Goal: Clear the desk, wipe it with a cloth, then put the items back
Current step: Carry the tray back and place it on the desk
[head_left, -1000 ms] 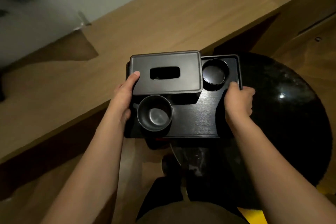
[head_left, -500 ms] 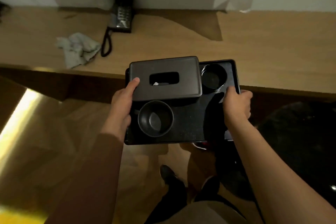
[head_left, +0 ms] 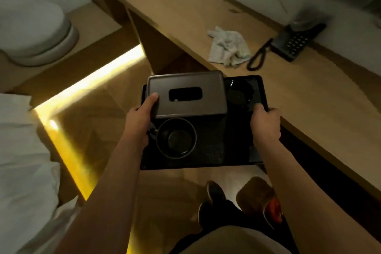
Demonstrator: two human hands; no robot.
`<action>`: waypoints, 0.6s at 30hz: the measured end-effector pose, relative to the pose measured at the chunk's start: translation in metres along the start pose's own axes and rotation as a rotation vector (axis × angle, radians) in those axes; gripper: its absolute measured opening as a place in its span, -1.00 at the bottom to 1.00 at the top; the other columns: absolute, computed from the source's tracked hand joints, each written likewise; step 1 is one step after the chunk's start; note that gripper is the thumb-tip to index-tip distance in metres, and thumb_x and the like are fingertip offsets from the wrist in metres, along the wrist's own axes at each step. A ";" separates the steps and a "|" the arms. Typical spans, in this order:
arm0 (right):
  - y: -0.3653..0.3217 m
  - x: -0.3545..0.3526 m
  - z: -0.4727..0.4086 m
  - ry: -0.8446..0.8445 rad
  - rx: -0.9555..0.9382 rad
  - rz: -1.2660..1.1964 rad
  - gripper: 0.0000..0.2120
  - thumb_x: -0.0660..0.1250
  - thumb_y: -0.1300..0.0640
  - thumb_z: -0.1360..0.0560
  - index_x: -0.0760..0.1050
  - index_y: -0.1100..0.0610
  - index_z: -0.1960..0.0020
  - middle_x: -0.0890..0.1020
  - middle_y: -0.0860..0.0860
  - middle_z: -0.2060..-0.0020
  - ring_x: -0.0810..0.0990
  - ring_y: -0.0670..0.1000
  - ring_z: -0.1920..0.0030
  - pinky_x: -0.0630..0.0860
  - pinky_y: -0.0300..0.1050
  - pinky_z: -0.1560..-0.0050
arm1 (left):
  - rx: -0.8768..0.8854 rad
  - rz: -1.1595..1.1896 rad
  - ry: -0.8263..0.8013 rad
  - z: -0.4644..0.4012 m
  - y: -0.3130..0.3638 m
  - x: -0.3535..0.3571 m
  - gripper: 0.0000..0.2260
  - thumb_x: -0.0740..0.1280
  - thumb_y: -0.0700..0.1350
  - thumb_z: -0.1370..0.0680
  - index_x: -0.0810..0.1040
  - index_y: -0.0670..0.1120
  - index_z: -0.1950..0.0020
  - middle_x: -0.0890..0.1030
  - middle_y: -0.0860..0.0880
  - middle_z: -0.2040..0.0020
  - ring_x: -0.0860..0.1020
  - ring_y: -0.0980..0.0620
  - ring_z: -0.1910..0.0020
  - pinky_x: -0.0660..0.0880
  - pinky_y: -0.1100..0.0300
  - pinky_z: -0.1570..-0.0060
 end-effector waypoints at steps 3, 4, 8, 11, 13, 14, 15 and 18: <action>-0.037 0.058 0.004 -0.082 -0.084 0.041 -0.53 0.20 -0.12 -0.54 0.32 0.11 -0.35 0.53 0.11 -0.15 0.51 0.18 -0.16 0.39 0.21 -0.30 | -0.006 0.040 0.097 -0.029 0.015 -0.042 -0.29 0.59 0.31 -0.18 0.63 -0.14 -0.14 0.73 -0.15 0.03 0.69 -0.26 0.02 0.62 -0.22 -0.04; -0.049 0.078 0.005 -0.106 -0.105 0.061 -0.53 0.21 -0.11 -0.54 0.33 0.12 -0.34 0.54 0.10 -0.15 0.51 0.18 -0.16 0.38 0.21 -0.30 | 0.000 0.049 0.132 -0.038 0.022 -0.053 -0.31 0.58 0.32 -0.19 0.65 -0.15 -0.09 0.73 -0.16 0.06 0.68 -0.29 0.00 0.60 -0.27 -0.06; -0.097 0.156 0.005 -0.198 -0.148 0.105 -0.52 0.20 -0.11 -0.54 0.33 0.11 -0.37 0.53 0.08 -0.16 0.51 0.17 -0.18 0.39 0.21 -0.30 | 0.010 0.096 0.236 -0.079 0.052 -0.089 -0.40 0.57 0.28 -0.19 0.67 -0.16 0.03 0.74 -0.12 0.13 0.72 -0.14 0.15 0.67 -0.06 0.11; -0.137 0.213 0.005 -0.254 -0.202 0.132 -0.50 0.21 -0.12 -0.52 0.32 0.09 -0.39 0.52 0.08 -0.19 0.49 0.16 -0.19 0.41 0.22 -0.28 | 0.013 0.132 0.270 -0.108 0.082 -0.111 -0.47 0.54 0.23 -0.33 0.66 -0.16 -0.07 0.74 -0.13 0.07 0.72 -0.13 0.11 0.66 -0.03 0.06; -0.163 0.247 0.006 -0.273 -0.216 0.159 -0.50 0.21 -0.13 -0.52 0.31 0.07 -0.39 0.51 0.06 -0.20 0.48 0.16 -0.20 0.40 0.23 -0.28 | 0.026 0.159 0.298 -0.127 0.106 -0.124 -0.56 0.52 0.17 -0.42 0.65 -0.17 -0.07 0.74 -0.14 0.07 0.72 -0.12 0.12 0.67 0.03 0.13; -0.176 0.265 0.006 -0.291 -0.217 0.164 -0.50 0.21 -0.13 -0.52 0.30 0.06 -0.39 0.51 0.06 -0.20 0.48 0.15 -0.21 0.40 0.23 -0.29 | 0.033 0.165 0.320 -0.137 0.117 -0.132 -0.60 0.51 0.15 -0.44 0.64 -0.16 -0.04 0.74 -0.12 0.12 0.72 -0.09 0.18 0.66 0.10 0.25; -0.188 0.282 0.006 -0.309 -0.215 0.169 -0.49 0.21 -0.14 -0.52 0.30 0.06 -0.39 0.50 0.06 -0.19 0.48 0.15 -0.20 0.40 0.23 -0.29 | 0.039 0.165 0.338 -0.147 0.129 -0.139 -0.63 0.50 0.14 -0.45 0.63 -0.14 -0.01 0.74 -0.09 0.17 0.72 -0.05 0.23 0.62 0.16 0.35; -0.225 0.330 0.012 -0.343 -0.249 0.181 -0.49 0.21 -0.17 -0.50 0.31 0.05 -0.36 0.48 0.00 -0.09 0.46 0.10 -0.11 0.41 0.23 -0.28 | 0.046 0.169 0.372 -0.174 0.160 -0.159 -0.65 0.49 0.17 -0.46 0.60 -0.10 0.01 0.72 -0.01 0.26 0.70 0.02 0.31 0.57 0.22 0.45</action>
Point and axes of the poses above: each hand's wrist, its own z-axis away from the middle knuckle, its own x-axis out of the palm, y = z × x, the point moved 4 cm from there along -z, towards the middle knuckle
